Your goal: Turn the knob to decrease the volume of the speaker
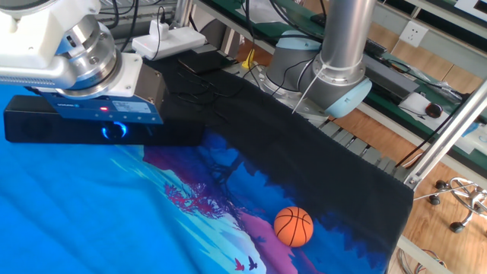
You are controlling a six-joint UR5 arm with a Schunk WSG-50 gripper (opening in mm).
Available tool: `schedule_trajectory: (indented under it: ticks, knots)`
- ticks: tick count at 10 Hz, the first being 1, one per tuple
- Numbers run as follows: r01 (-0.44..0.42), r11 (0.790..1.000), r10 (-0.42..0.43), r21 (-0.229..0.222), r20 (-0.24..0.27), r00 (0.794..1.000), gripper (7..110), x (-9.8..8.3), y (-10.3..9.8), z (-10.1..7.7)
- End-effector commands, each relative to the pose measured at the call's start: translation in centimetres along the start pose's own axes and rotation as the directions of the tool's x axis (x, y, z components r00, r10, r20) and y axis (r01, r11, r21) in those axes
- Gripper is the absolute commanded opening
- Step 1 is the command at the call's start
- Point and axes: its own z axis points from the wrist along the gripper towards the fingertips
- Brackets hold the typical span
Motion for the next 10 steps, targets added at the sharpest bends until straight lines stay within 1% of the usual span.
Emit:
schedule_trajectory:
  ticks: [1,3,10]
  knots:
    - [0.002,1.0,-0.002,-0.01,0.014,1.0,66,-0.56,0.0,0.1]
    - [0.0,1.0,0.0,-0.01,0.019,1.0,66,-0.95,-0.13,0.31]
    - [-0.004,1.0,0.004,-0.008,0.01,1.0,66,-1.13,-0.44,0.71]
